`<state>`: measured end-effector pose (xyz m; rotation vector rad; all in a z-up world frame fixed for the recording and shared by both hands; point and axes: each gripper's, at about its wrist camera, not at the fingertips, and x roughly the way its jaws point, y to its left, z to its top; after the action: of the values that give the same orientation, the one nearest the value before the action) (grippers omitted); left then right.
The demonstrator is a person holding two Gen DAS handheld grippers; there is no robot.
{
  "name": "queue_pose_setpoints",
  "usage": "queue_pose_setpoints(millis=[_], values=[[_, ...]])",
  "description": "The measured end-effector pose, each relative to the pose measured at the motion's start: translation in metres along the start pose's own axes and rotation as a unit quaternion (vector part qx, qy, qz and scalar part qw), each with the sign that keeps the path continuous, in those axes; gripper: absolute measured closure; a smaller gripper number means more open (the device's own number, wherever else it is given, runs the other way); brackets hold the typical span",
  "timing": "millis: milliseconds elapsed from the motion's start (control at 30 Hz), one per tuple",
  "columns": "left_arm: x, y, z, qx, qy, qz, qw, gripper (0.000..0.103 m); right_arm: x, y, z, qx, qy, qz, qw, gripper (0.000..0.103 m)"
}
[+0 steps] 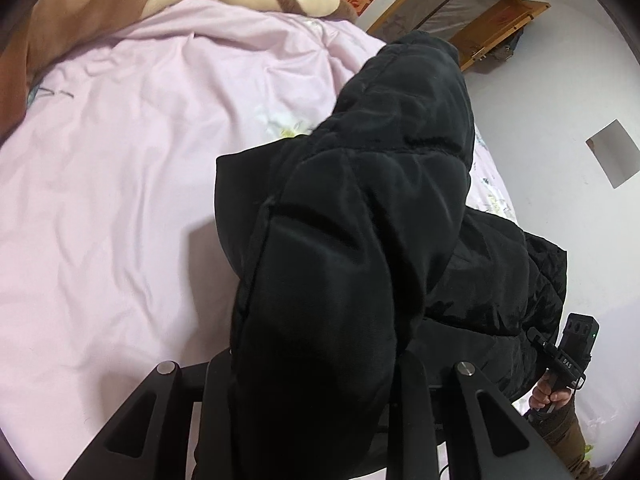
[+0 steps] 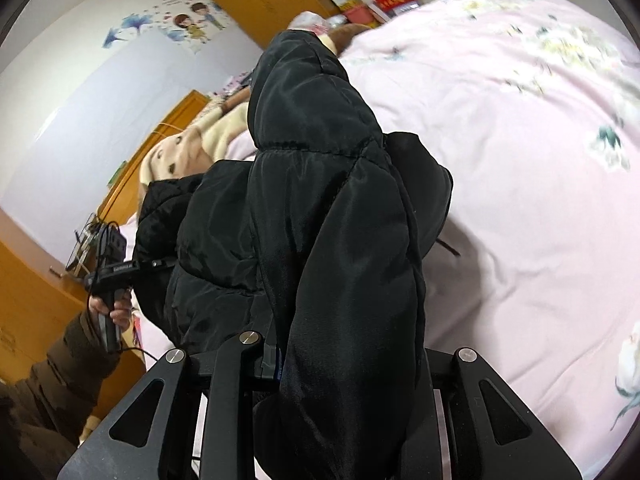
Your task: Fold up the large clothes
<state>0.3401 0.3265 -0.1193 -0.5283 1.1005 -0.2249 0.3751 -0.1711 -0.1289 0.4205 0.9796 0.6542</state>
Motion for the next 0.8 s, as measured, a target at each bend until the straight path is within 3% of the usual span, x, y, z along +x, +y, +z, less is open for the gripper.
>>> queue_pose_setpoints(millis=[133, 467, 700, 800], values=[[0.014, 0.005, -0.003, -0.006, 0.009, 0.008, 0.9999, 0.066, 0.008, -0.011, -0.004, 0.006, 0.014, -0.021, 1.0, 0.075], [0.029, 0.011, -0.014, -0.029, 0.012, 0.028, 0.9991, 0.044, 0.016, -0.011, -0.009, 0.01, 0.034, -0.074, 0.997, 0.054], [0.008, -0.008, -0.013, -0.02, -0.002, 0.072, 0.9972, 0.037, 0.001, 0.012, 0.003, -0.015, 0.043, -0.139, 0.989, 0.041], [-0.014, -0.013, -0.013, -0.023, -0.034, 0.085, 0.9956, 0.037, -0.017, 0.02, 0.008, -0.026, 0.023, -0.171, 0.985, 0.038]])
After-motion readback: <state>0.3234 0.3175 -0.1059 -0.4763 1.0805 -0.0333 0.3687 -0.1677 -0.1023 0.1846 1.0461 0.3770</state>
